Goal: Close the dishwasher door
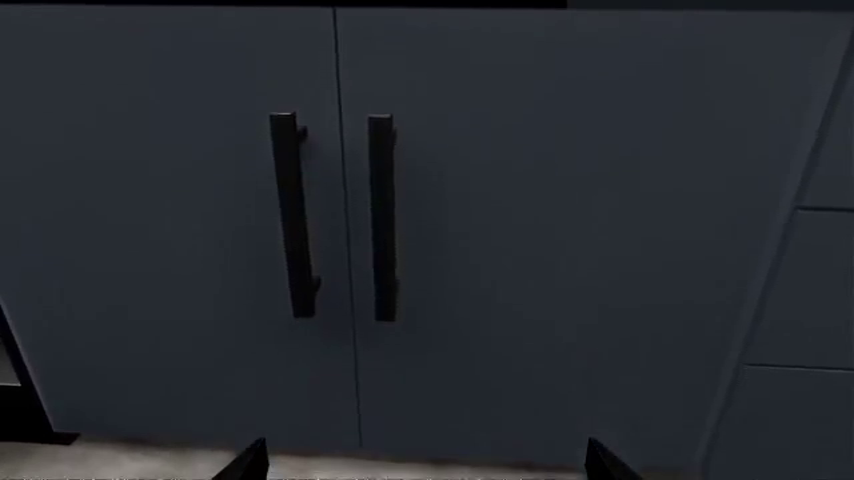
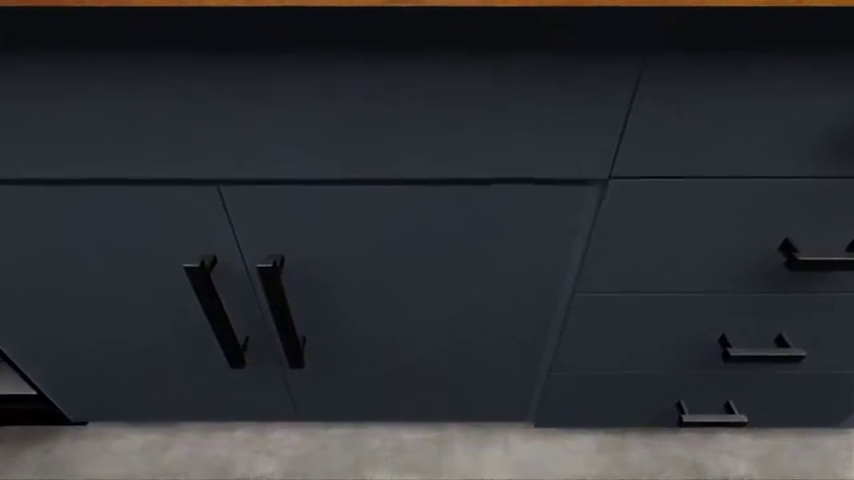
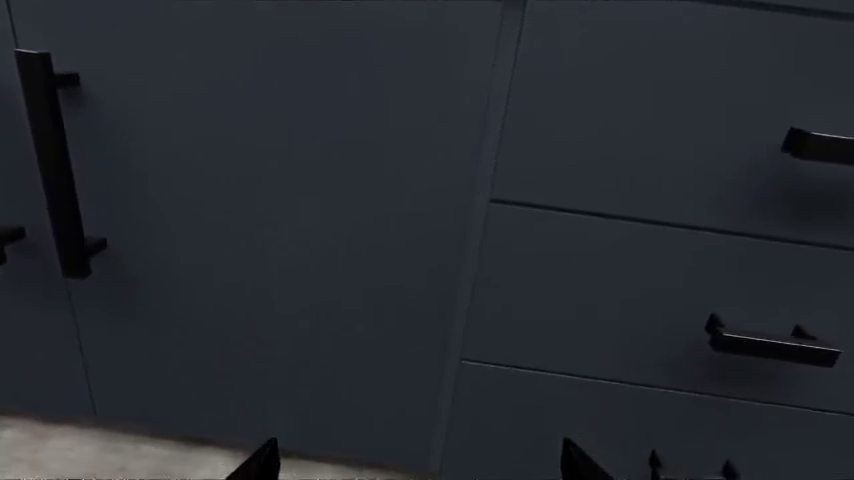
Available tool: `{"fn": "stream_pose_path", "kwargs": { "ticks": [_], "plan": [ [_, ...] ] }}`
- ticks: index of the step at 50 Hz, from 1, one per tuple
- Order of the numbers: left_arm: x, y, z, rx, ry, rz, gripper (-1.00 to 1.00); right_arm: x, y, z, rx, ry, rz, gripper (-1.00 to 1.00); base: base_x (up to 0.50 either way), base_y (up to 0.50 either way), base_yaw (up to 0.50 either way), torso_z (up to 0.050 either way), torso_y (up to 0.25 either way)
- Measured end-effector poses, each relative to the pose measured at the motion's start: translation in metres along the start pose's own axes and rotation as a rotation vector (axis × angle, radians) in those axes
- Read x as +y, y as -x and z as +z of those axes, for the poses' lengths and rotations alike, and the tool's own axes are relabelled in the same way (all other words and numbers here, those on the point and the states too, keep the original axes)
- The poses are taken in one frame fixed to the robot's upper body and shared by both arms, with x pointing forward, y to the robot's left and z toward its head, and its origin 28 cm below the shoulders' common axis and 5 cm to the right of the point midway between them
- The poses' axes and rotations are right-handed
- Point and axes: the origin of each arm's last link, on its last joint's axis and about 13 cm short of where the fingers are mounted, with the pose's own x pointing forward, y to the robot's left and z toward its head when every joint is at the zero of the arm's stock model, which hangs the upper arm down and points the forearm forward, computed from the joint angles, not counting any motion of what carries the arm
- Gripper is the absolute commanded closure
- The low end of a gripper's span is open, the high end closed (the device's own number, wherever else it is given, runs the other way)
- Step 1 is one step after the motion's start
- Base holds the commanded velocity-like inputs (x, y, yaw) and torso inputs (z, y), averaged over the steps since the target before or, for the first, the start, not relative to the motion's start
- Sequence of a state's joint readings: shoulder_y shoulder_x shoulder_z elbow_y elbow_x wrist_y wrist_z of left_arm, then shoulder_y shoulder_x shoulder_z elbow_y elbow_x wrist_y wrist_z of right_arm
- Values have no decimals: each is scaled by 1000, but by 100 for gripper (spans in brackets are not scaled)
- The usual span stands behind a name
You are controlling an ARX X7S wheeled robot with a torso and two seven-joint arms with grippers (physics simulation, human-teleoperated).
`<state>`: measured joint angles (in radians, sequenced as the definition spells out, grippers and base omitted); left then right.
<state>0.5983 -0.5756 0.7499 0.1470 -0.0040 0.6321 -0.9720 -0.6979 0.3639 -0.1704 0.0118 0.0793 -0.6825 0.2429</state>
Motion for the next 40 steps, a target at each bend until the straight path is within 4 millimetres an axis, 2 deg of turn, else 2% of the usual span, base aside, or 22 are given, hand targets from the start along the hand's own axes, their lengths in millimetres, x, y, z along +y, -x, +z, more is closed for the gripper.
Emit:
{"fn": "stream_pose_path", "kwargs": {
  "ticks": [25,40],
  "plan": [
    [0,0,0,1,0,-1,-100,0,1,0,-1,1,-1,-100,0,0,0,-26,0],
    [0,0,0,2,6,-6,-100,0,0,0,-1,-1,-4,-100,0,0,0,-2,0]
  ]
}}
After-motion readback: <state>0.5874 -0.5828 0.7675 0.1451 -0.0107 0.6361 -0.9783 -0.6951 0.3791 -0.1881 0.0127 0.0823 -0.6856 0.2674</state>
